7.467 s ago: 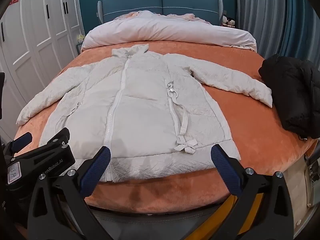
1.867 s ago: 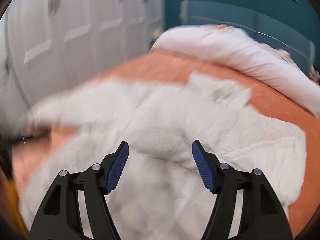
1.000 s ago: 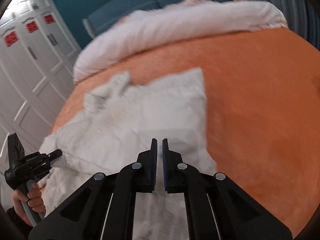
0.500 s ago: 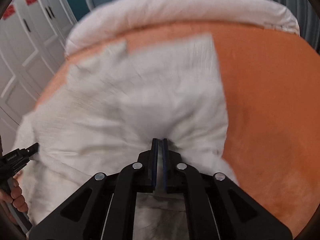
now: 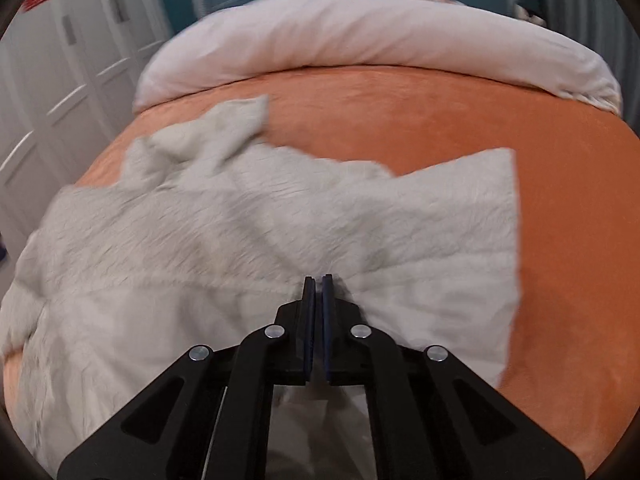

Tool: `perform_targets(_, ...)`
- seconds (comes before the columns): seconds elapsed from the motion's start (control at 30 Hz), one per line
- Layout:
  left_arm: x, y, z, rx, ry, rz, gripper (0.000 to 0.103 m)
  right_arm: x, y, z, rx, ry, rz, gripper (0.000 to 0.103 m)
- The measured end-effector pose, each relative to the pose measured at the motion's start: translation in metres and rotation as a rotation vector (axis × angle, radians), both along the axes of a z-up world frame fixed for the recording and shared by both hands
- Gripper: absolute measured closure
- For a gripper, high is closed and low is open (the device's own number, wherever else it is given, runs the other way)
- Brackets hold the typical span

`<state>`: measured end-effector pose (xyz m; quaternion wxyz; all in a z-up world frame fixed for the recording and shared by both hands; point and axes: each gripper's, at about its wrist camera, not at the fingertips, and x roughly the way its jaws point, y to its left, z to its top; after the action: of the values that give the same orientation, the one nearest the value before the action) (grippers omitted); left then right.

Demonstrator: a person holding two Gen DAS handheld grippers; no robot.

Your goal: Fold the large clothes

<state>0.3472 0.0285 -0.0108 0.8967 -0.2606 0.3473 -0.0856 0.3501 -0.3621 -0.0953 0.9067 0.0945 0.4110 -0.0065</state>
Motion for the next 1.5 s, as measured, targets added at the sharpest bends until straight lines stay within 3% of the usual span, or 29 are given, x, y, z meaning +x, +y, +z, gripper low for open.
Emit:
perform_targets(0.1, -0.01, 0.004, 0.021, 0.076, -0.055, -0.007, 0.081, -0.004, 0.02, -0.002, 0.018, -0.014, 0.146, 0.098)
perform_targets(0.2, 0.012, -0.031, 0.027, 0.124, -0.065, -0.108, 0.07, -0.003, 0.046, -0.014, -0.06, 0.008, 0.231, 0.099)
perform_targets(0.27, 0.031, -0.058, 0.013, 0.124, -0.04, -0.182, 0.067, -0.001, 0.049, -0.012, -0.077, 0.009, 0.259, 0.101)
perform_targets(0.37, 0.063, -0.103, -0.031, 0.15, 0.08, -0.309, 0.067, -0.006, 0.056, 0.002, -0.099, -0.016, 0.328, 0.101)
perform_targets(0.47, 0.073, -0.116, -0.069, 0.278, 0.134, -0.293, 0.071, -0.009, 0.029, 0.018, -0.075, -0.073, 0.196, 0.101)
perform_targets(0.57, 0.055, -0.102, -0.086, 0.303, 0.123, -0.267, 0.083, 0.001, -0.031, 0.009, 0.008, -0.067, -0.08, 0.103)
perform_targets(0.63, 0.049, -0.09, -0.104, 0.27, 0.116, -0.263, 0.094, 0.006, -0.049, -0.013, 0.064, -0.03, -0.133, 0.103)
perform_targets(0.73, 0.046, -0.08, -0.115, 0.207, 0.108, -0.249, 0.095, 0.011, -0.048, -0.032, 0.094, -0.034, -0.143, 0.103)
perform_targets(0.9, 0.046, -0.084, -0.124, 0.219, 0.065, -0.231, 0.095, 0.02, -0.048, -0.039, 0.125, -0.01, -0.13, 0.103)
perform_targets(1.0, 0.043, -0.073, -0.113, 0.174, 0.074, -0.231, 0.095, 0.003, -0.049, -0.012, 0.089, 0.033, -0.162, 0.103)
perform_targets(1.07, 0.036, -0.063, -0.096, 0.178, 0.079, -0.212, 0.095, -0.019, -0.031, 0.021, 0.062, -0.007, -0.134, 0.097)
perform_targets(1.1, 0.03, -0.056, -0.083, 0.179, 0.061, -0.184, 0.087, -0.027, -0.023, 0.03, 0.059, -0.019, -0.109, 0.097)
perform_targets(1.13, 0.026, -0.049, -0.073, 0.183, 0.039, -0.152, 0.071, -0.037, -0.015, 0.037, 0.052, -0.019, -0.086, 0.096)
perform_targets(1.2, 0.029, -0.041, -0.073, 0.235, 0.055, -0.094, 0.055, -0.042, -0.005, 0.025, 0.028, 0.047, -0.064, 0.096)
perform_targets(1.27, 0.04, -0.036, -0.095, 0.265, 0.153, -0.094, 0.053, -0.041, -0.004, -0.015, -0.002, 0.166, -0.077, 0.097)
perform_targets(1.33, 0.04, -0.03, -0.113, 0.21, 0.166, -0.13, 0.052, -0.046, -0.006, -0.03, 0.022, 0.135, -0.073, 0.098)
perform_targets(1.4, 0.034, -0.027, -0.104, 0.21, 0.185, -0.12, 0.054, -0.043, -0.001, -0.019, -0.019, 0.163, -0.11, 0.097)
perform_targets(1.47, 0.024, -0.014, -0.093, 0.149, 0.209, -0.097, 0.059, -0.049, 0.01, -0.002, -0.065, 0.159, -0.129, 0.092)
perform_targets(1.5, 0.014, 0.002, -0.084, 0.083, 0.206, -0.081, 0.059, -0.059, 0.021, 0.013, -0.092, 0.125, -0.117, 0.092)
